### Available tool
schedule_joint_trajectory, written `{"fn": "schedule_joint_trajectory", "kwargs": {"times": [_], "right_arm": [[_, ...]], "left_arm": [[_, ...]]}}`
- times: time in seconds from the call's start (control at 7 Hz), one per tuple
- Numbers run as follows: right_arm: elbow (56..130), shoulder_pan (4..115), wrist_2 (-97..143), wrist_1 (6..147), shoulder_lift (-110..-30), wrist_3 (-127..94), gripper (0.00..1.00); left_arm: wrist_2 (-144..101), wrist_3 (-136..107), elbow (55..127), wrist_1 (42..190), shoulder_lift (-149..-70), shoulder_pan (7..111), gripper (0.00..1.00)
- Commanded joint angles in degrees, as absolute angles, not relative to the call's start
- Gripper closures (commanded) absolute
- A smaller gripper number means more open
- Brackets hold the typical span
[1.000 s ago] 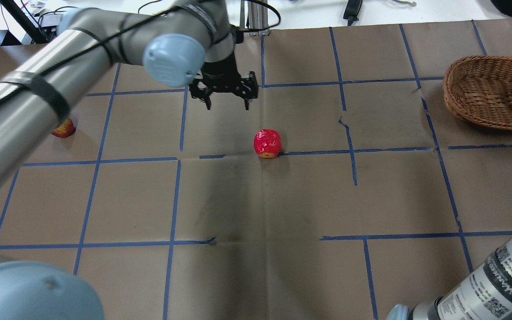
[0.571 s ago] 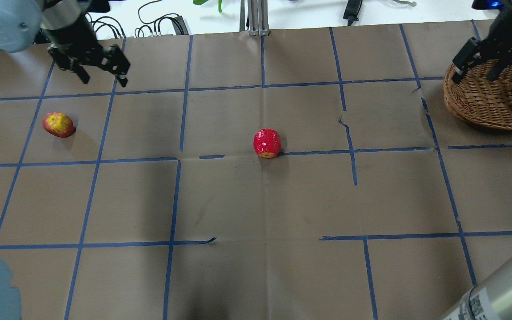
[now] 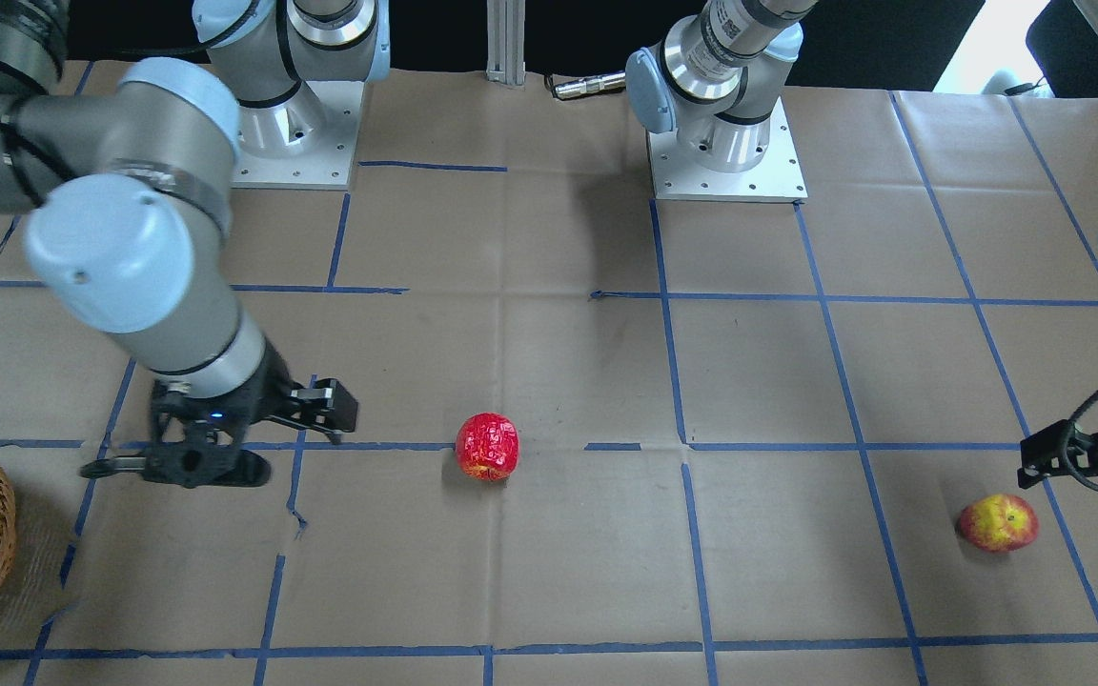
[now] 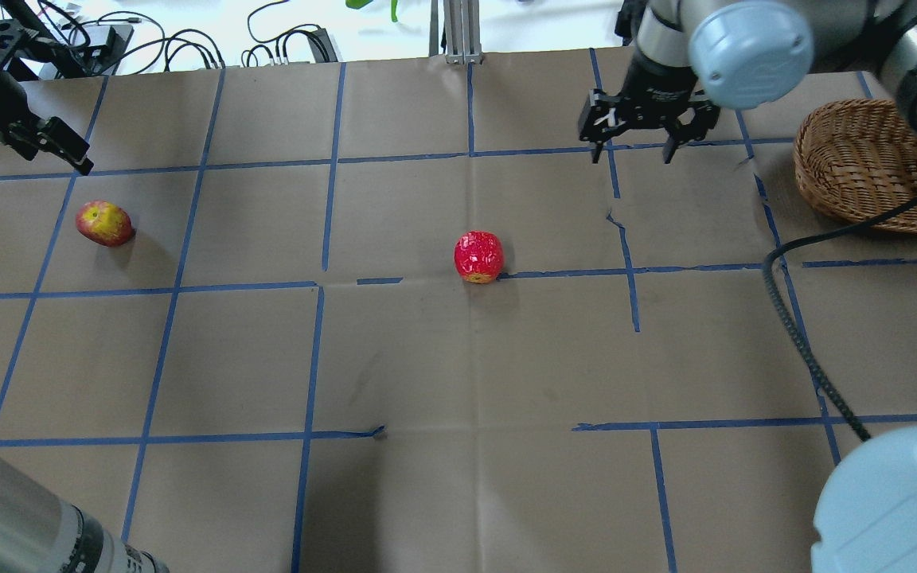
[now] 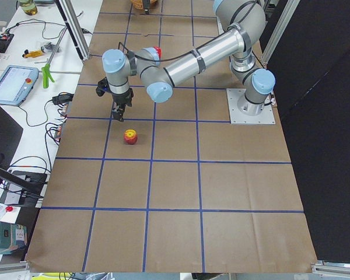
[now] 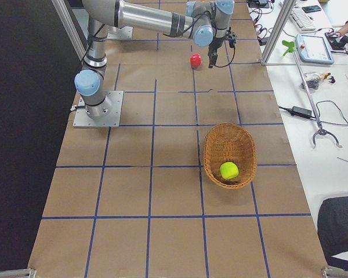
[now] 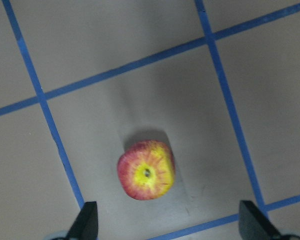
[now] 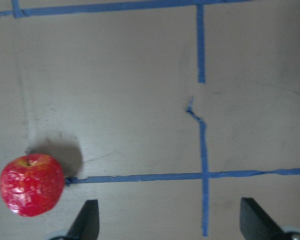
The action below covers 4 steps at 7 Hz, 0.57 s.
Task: Put all apples into basket
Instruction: 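Grasp the red apple with the right gripper while the left reaches the yellow-red apple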
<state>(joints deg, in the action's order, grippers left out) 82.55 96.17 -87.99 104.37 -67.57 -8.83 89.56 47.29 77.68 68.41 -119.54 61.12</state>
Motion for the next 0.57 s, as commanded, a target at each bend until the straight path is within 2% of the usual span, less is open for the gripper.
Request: {"fn": "schedule_joint_trajectory", "kwargs": {"times": [0.0,0.29,0.43], "right_arm": [[82.97,106.65,-88.24,112.3,-62.6,-18.51,0.0],[85.94,109.24,-89.82,116.62,-60.56,-21.01,0.0],[88.57,109.34,-89.56,119.5,-60.03,-20.83,0.0]], "left_arm": [[87.1,50.27,76.82,59.01,-126.27,59.33,0.06],[83.59,47.05,75.15,57.83,-129.8,60.02,0.06],[83.67,45.89,76.02,59.4,-128.77,60.38,0.06]]}}
